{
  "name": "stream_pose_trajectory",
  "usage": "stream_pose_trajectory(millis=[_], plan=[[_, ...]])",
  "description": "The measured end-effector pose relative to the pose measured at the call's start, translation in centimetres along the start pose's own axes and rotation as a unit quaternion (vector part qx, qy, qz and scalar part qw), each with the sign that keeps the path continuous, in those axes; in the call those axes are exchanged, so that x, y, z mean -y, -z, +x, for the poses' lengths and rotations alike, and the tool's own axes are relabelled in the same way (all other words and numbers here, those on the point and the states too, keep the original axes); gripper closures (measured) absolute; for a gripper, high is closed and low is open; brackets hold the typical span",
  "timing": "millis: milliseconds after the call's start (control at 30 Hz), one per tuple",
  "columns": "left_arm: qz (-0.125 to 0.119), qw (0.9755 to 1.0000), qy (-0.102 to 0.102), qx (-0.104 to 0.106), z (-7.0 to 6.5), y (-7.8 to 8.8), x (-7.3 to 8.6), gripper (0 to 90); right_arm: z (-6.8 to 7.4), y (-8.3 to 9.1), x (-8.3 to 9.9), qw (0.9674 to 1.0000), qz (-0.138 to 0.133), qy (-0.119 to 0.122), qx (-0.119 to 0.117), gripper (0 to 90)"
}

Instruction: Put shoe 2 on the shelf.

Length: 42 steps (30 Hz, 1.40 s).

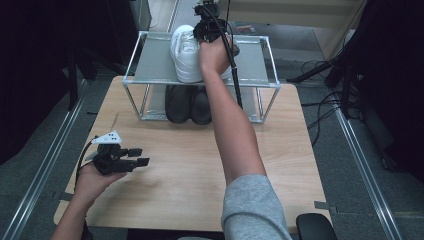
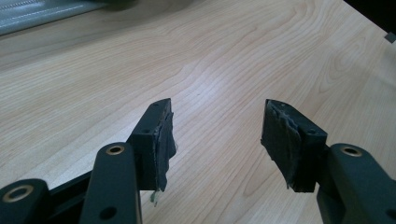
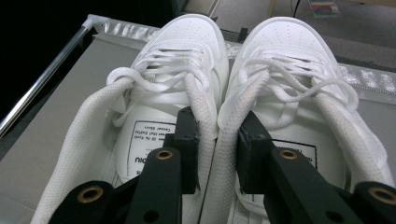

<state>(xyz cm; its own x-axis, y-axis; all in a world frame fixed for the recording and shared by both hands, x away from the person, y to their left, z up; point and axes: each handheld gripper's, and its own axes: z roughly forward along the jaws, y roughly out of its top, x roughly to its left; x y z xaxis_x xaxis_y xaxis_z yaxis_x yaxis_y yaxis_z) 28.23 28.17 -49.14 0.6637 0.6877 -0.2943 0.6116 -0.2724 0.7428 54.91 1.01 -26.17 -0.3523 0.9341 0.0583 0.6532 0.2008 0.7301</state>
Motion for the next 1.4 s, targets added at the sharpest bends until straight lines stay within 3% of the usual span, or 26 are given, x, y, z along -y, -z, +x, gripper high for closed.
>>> stream_pose_trajectory(millis=[133, 400, 733, 1233, 1333, 1400], plan=[[-0.001, 1.0, 0.002, -0.001, 0.1, 0.1, 0.0, 43.7, 0.8, 0.0, 0.0, 0.9999, 0.01, 0.002, 0.007, 73.9], [0.0, 1.0, -0.002, 0.0, 0.1, 0.0, -0.1, 43.7, 1.6, 0.0, 0.0, 0.9997, 0.016, -0.018, 0.004, 72.4], [0.0, 1.0, -0.002, 0.003, 0.0, -0.2, -0.3, 43.7, 1.9, -0.3, 0.4, 0.9996, 0.016, -0.023, 0.002, 69.3], [0.005, 1.0, -0.007, 0.004, 0.0, -0.5, -0.5, 43.7, 0.9, 0.2, 1.2, 0.9995, 0.004, 0.0, -0.031, 57.8], [0.006, 0.9999, -0.006, 0.007, 0.0, -0.7, -0.6, 43.7, 0.7, 0.4, 1.5, 0.9987, -0.005, 0.026, -0.042, 54.6], [0.007, 0.9999, -0.009, 0.007, 0.0, -0.8, -0.7, 43.7, 0.4, 0.8, 1.7, 0.9981, -0.009, 0.026, -0.056, 53.5]])
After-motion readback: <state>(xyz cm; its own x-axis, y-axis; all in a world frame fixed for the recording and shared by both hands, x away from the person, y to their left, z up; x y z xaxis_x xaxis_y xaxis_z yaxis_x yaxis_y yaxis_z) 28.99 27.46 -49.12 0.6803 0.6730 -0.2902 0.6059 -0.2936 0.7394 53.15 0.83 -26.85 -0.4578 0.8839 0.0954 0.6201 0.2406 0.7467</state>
